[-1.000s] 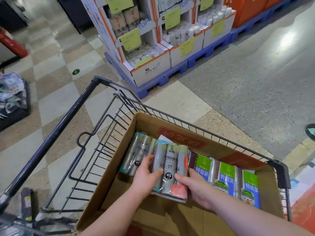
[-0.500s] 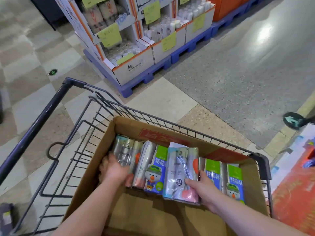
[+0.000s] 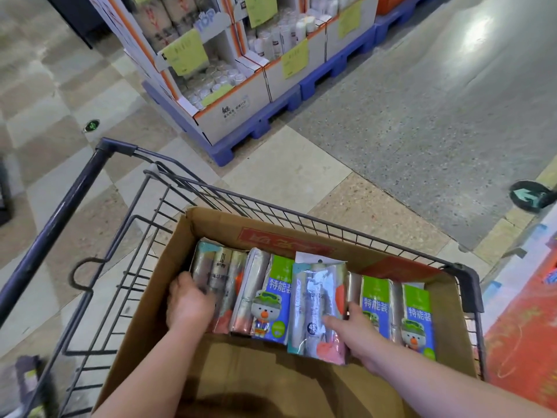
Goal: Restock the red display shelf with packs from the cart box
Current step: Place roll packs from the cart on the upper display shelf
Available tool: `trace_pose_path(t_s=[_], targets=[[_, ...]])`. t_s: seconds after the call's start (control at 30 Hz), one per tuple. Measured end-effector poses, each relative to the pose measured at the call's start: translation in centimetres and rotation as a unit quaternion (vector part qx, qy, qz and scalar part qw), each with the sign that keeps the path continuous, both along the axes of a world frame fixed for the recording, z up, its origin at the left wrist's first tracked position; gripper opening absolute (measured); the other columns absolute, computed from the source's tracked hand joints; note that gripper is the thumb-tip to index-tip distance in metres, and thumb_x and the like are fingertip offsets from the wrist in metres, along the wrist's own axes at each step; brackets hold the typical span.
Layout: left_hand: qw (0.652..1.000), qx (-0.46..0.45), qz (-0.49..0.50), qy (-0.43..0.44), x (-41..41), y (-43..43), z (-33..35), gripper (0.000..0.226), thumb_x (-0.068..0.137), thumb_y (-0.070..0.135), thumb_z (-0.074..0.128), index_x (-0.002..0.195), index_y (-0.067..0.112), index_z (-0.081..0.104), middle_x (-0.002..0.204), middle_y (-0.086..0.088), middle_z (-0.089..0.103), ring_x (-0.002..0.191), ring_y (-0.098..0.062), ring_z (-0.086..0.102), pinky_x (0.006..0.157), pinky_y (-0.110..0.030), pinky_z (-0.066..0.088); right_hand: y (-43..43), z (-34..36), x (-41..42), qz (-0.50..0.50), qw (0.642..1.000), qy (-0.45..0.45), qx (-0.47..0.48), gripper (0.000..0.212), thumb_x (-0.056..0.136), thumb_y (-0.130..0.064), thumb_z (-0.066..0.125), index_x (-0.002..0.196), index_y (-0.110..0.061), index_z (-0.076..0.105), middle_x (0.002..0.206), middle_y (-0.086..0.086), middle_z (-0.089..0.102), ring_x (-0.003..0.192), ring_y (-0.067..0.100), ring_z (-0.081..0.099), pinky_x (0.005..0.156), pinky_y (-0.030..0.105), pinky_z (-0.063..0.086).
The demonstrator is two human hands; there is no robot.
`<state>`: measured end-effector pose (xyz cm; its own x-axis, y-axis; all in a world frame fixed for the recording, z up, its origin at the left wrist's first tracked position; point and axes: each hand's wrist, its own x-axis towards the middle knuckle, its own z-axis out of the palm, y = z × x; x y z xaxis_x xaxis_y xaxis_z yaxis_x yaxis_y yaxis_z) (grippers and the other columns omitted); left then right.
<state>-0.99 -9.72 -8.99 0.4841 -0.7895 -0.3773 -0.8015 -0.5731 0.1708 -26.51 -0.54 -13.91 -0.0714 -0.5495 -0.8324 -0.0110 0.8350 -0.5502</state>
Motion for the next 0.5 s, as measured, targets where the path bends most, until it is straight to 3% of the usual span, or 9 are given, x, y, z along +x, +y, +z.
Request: trace_pose_path(t_s=[0.1, 0.17, 0.23, 0.33, 0.5], targets=[[1.0, -0.008, -0.006, -0.002, 0.0, -0.1, 0.4, 0.051, 0.086, 0.029, 0.065, 0.128, 0.016, 0.038, 0.122, -0.016, 0.056, 0.11, -0.039, 0.055, 0.088, -0.045, 0.047, -0.1, -0.3, 0.1, -0.01, 1.0, 0.002, 0.002, 0.054, 0.09, -0.026, 0.064, 0.136, -0.012, 0.038, 0.109, 0.005, 0.057, 0.101, 0.026, 0.058, 0.09, 0.038, 0.05], [1.0, -0.002, 0.0, 0.008, -0.2, -0.1, 0.7, 0.059, 0.084, 0.033, 0.068, 0.13, 0.017, 0.035, 0.119, -0.015, 0.06, 0.108, -0.038, 0.058, 0.089, -0.046, 0.049, -0.2, -0.4, 0.1, -0.021, 1.0, -0.004, 0.007, 0.051, 0.09, -0.026, 0.064, 0.133, -0.011, 0.04, 0.1, 0.002, 0.057, 0.097, 0.025, 0.057, 0.088, 0.036, 0.05], [1.0, 0.013, -0.011, 0.004, -0.2, 0.0, 0.7, 0.061, 0.083, 0.037, 0.068, 0.13, 0.016, 0.036, 0.119, -0.013, 0.06, 0.108, -0.036, 0.059, 0.091, -0.047, 0.049, -0.2, -0.4, 0.1, -0.03, 0.999, -0.013, 0.01, 0.052, 0.09, -0.023, 0.064, 0.134, -0.01, 0.041, 0.104, 0.006, 0.057, 0.098, 0.027, 0.056, 0.087, 0.037, 0.049], [0.999, -0.003, -0.028, 0.025, -0.3, 0.4, 1.0, 0.043, 0.084, 0.031, 0.066, 0.118, 0.015, 0.045, 0.113, -0.011, 0.061, 0.101, -0.034, 0.061, 0.087, -0.044, 0.051, -0.3, -0.2, -0.1, -0.043, 0.999, -0.011, 0.012, 0.052, 0.088, -0.02, 0.067, 0.133, -0.011, 0.044, 0.102, 0.005, 0.056, 0.098, 0.028, 0.057, 0.088, 0.039, 0.05], [0.992, -0.075, -0.01, 0.096, 0.0, 3.1, 2.3, 0.032, 0.086, 0.022, 0.064, 0.114, 0.018, 0.049, 0.103, -0.005, 0.061, 0.086, -0.025, 0.058, 0.073, -0.035, 0.048, 1.3, 0.9, -0.1, -0.065, 0.998, 0.006, -0.003, 0.046, 0.087, -0.011, 0.067, 0.128, -0.007, 0.046, 0.098, 0.009, 0.055, 0.078, 0.025, 0.055, 0.071, 0.036, 0.052]])
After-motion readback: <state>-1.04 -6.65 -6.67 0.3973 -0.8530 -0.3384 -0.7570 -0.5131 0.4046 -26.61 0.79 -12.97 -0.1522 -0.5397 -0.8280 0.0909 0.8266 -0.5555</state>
